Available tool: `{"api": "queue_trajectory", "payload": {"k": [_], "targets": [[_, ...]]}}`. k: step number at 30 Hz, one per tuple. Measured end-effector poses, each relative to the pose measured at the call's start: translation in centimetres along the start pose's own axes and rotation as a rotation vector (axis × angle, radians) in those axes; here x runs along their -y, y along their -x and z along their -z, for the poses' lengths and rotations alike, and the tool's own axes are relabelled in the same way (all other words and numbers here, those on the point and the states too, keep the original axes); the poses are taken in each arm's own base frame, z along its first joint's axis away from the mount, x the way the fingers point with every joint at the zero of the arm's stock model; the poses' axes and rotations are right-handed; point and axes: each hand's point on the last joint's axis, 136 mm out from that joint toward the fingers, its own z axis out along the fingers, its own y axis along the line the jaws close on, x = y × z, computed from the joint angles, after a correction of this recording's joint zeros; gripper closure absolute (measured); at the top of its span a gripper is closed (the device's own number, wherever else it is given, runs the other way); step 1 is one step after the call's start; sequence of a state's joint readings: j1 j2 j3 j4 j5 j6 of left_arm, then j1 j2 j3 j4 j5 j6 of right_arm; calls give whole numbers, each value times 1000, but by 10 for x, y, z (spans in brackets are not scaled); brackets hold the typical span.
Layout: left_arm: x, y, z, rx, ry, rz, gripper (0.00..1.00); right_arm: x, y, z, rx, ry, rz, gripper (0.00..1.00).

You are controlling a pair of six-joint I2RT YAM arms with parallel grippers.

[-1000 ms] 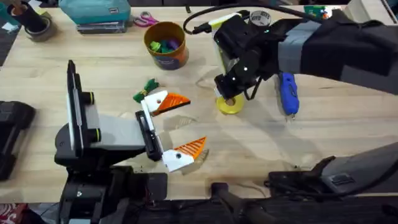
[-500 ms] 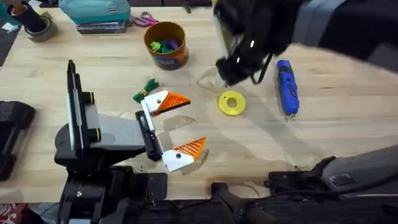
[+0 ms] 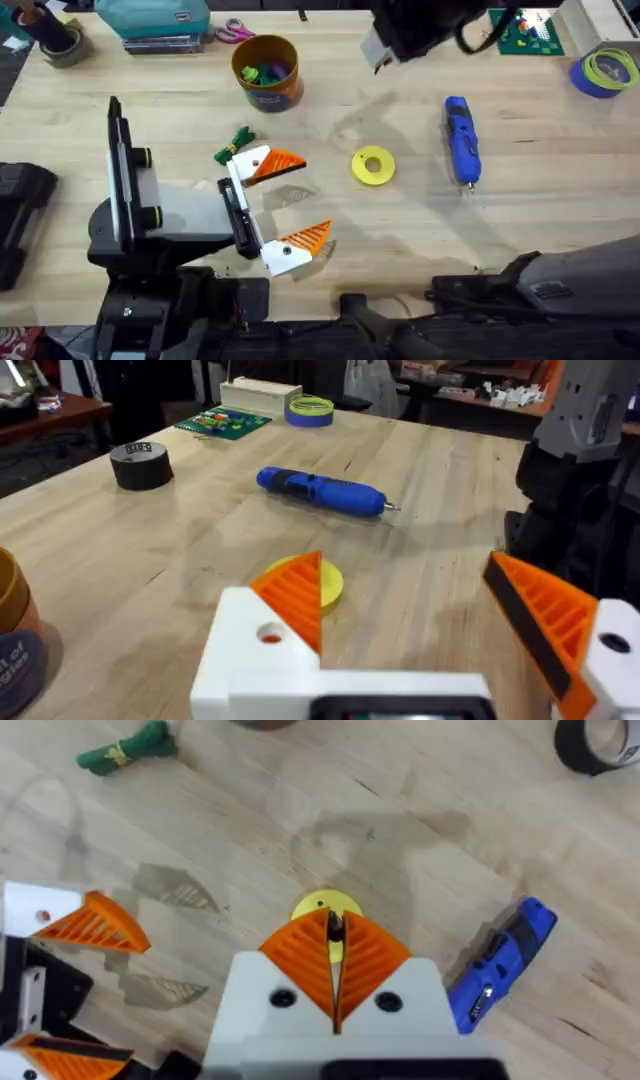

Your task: Pick up the gripper from the table and insert it into the empty holder that is missing its gripper. Then pick up a screw, insert it into the mounting hole, and use the screwdriver to tighten it. Finally, clean up the table by picking up the vegetable and placing it into the bucket.

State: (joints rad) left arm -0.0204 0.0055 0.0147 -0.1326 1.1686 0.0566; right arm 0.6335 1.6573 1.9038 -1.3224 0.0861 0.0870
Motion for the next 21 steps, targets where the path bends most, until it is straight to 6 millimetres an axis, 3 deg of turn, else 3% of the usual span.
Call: {"api": "queue_trajectory", "payload": {"k": [7, 21], "targets": [[0, 0, 0, 0, -2, 0, 15, -10, -1, 15, 10, 10, 69, 996], [0, 0, 0, 0, -2, 0, 15, -66, -5, 22, 35, 76, 240, 996]]}}
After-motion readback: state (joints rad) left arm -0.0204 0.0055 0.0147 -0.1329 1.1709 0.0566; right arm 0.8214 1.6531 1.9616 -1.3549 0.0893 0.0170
